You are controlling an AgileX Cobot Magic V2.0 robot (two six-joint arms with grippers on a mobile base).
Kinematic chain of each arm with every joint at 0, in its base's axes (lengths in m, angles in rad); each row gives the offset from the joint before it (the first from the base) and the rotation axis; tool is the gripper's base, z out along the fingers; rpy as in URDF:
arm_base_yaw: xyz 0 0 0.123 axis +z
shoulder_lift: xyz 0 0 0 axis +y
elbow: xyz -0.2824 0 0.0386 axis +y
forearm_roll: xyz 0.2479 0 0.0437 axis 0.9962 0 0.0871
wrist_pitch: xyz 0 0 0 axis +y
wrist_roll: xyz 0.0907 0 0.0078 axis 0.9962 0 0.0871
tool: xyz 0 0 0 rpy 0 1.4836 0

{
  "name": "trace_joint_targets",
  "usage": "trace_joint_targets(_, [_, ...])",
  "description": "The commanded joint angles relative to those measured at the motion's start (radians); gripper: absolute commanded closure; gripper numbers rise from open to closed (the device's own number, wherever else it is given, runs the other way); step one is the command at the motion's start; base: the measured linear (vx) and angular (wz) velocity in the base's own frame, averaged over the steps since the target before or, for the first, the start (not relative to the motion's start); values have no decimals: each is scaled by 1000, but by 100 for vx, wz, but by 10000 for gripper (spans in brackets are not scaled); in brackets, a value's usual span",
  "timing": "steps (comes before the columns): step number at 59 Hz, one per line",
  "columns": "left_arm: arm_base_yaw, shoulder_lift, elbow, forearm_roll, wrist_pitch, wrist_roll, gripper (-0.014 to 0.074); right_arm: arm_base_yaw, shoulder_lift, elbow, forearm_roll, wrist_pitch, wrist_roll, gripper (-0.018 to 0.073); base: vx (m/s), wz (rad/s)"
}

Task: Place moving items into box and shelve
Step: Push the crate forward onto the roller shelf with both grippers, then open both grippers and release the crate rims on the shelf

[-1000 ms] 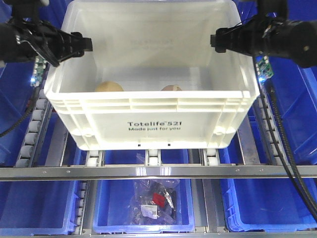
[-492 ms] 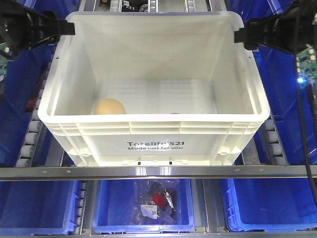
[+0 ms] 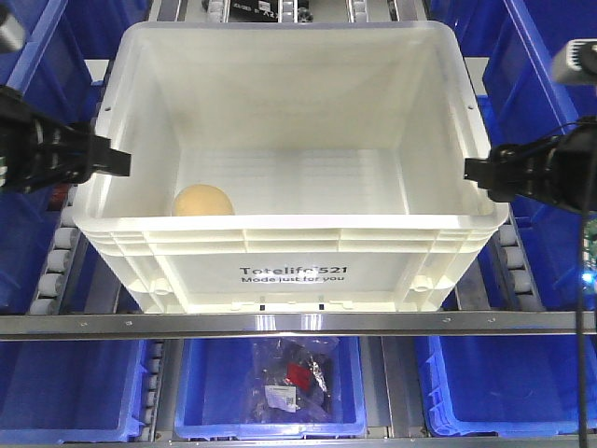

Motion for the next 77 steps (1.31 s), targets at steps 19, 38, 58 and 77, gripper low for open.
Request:
trace_joint_targets(19, [-7,-275,58,-34,145,-71,21,-2,-129,-26,5,-54,-1,-13,0,0])
trace_joint_targets(38, [-7,-324,58,-34,275,-71,21,-2,-129,-26,5,-54,-1,32,0,0])
trace_joint_targets(58, [-5,-575,291,151,-107,-73,24,-2,-129,-26,6,-54,-1,38,0,0])
trace_joint_targets(77, [115,-991,757,260,-556,-73,244,-2,-129,-26,8,-54,-1,38,0,0])
